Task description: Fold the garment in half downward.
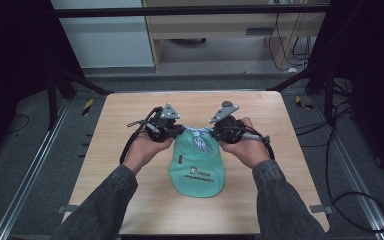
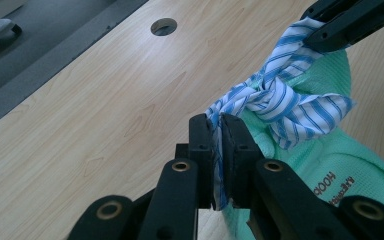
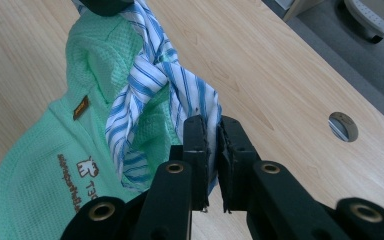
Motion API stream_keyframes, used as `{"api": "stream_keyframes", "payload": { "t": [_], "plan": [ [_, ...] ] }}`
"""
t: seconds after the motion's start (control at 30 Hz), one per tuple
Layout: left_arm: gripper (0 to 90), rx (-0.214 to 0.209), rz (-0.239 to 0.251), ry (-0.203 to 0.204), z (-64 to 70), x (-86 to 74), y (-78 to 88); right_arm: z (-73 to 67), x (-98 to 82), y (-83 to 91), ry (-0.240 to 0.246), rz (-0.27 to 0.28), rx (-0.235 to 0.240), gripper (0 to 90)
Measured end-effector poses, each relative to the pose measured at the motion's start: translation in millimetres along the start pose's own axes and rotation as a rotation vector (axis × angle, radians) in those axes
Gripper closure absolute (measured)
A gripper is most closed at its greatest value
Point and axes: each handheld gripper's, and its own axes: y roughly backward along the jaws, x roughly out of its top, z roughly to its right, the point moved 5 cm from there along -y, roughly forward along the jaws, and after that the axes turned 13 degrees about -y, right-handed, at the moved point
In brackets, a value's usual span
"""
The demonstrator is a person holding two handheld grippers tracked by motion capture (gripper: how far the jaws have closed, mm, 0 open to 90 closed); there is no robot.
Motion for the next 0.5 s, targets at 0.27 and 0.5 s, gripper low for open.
{"api": "stream_keyframes", "payload": {
  "t": [0.27, 0.5],
  "plan": [
    [84.2, -0.002, 0.001, -0.014, -1.6, 2.2, 0.6, -0.1, 0.9, 1.8, 0.008, 0.007, -0.012, 83.5],
    [84.1, 0.008, -0.002, -0.013, -3.4, 2.8, -0.4, -0.2, 1.6, 1.1, 0.009, 0.013, -0.015, 83.4]
  ]
}}
